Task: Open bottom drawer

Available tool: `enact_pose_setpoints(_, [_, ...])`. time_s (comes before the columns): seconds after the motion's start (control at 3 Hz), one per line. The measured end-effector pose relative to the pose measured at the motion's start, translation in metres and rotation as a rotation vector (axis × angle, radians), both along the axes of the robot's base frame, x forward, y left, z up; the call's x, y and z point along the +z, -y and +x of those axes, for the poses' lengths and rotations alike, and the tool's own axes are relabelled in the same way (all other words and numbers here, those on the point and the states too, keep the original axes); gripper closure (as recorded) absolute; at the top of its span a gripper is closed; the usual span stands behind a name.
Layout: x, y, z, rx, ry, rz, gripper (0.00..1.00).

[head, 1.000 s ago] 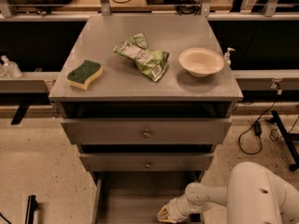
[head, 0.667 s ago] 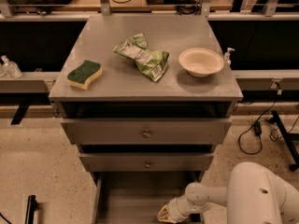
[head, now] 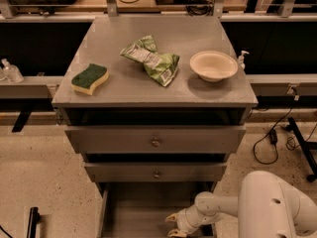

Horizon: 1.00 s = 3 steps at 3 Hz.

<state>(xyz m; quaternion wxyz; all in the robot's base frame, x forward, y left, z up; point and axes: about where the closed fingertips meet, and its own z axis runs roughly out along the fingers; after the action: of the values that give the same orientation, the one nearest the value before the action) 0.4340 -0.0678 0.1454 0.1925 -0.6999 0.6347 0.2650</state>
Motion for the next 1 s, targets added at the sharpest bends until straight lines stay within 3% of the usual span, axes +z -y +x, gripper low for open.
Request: enact_pose_setpoints(1.0, [0.025, 0.014, 0.034, -0.049, 0.08, 0.063, 0.99])
